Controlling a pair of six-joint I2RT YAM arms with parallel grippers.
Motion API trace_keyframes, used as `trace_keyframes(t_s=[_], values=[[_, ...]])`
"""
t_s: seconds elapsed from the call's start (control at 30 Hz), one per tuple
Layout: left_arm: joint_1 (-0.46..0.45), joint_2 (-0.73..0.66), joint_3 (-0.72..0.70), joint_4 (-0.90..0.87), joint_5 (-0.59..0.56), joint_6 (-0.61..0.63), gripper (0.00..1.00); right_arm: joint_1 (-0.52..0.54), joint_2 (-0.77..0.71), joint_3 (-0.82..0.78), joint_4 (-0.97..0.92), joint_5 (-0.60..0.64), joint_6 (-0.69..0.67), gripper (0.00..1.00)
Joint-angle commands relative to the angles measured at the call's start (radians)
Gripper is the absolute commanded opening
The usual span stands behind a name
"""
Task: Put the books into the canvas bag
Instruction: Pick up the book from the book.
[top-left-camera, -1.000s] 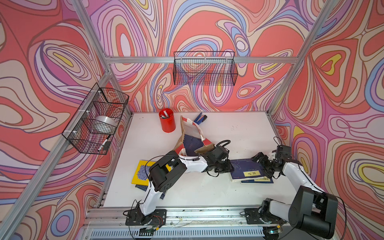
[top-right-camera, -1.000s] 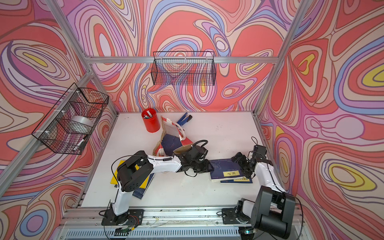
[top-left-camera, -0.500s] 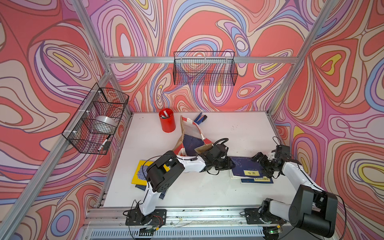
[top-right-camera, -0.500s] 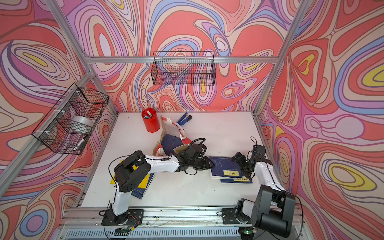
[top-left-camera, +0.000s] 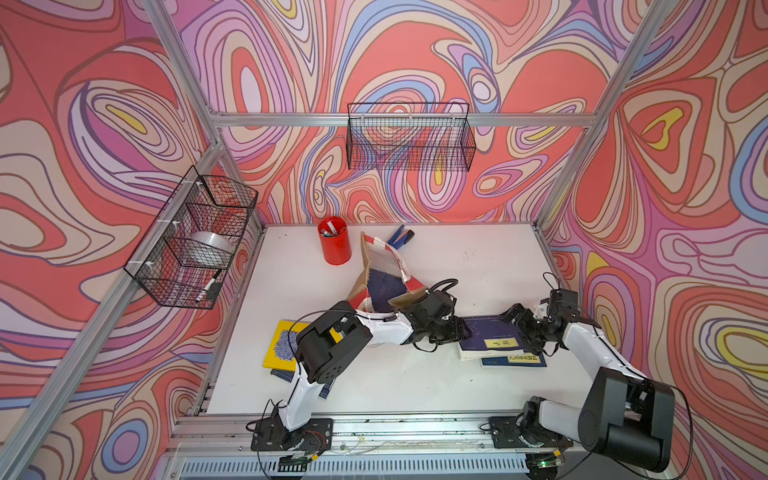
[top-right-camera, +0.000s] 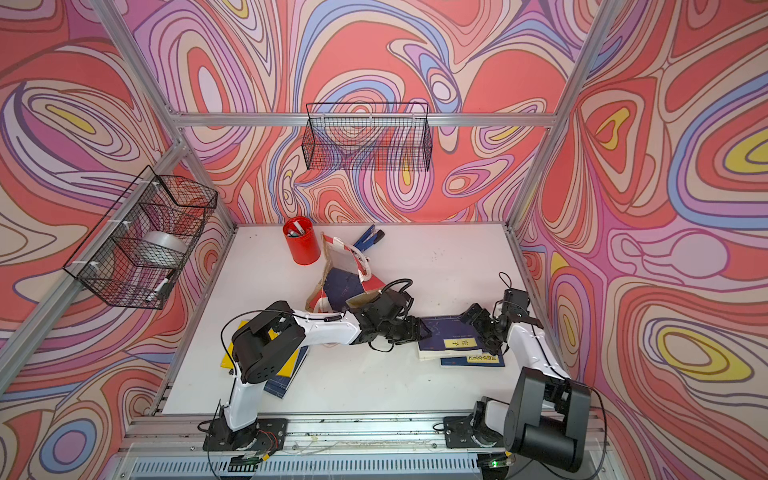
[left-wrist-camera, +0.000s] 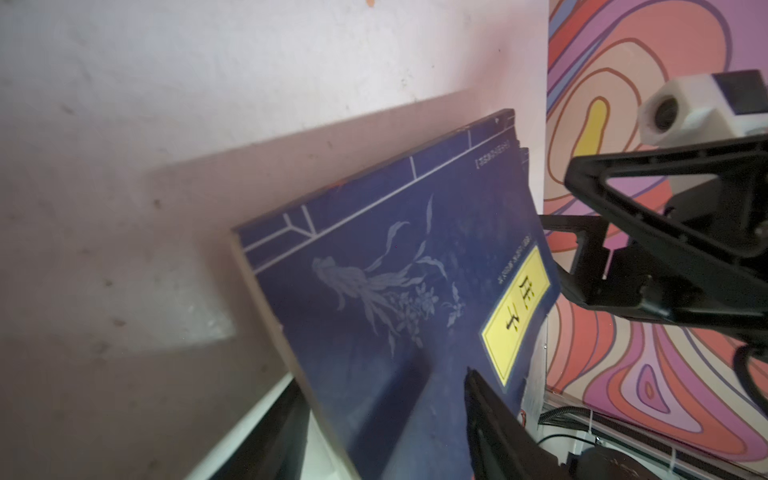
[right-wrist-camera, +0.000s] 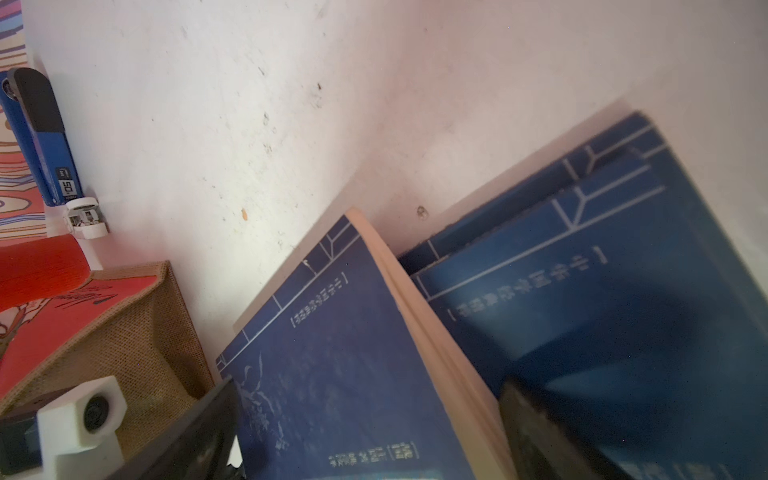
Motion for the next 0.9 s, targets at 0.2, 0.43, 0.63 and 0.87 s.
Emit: trace_keyframes(t_s=[0.2, 0.43, 0.63, 0.87], values=[[0.022, 0.037, -0.016, -0.004, -0.015, -0.005, 0.62, 0.018, 0.022, -0.002, -0.021, -0.029, 0.002, 0.98], [0.022, 0.084, -0.028, 0.207, 0.082, -0.077, 0.62, 0.027, 0.021, -0.002, -0.026, -0.030, 0.000, 0.98], [0.025, 0.002, -0.099, 0.296, 0.047, -0.080, 0.45, 0.036, 0.034, -0.001, -0.021, -0.029, 0.000, 0.98], [0.027, -0.066, -0.117, 0.329, 0.043, -0.072, 0.31, 0.039, 0.033, 0.001, -0.023, -0.029, -0.003, 0.98]])
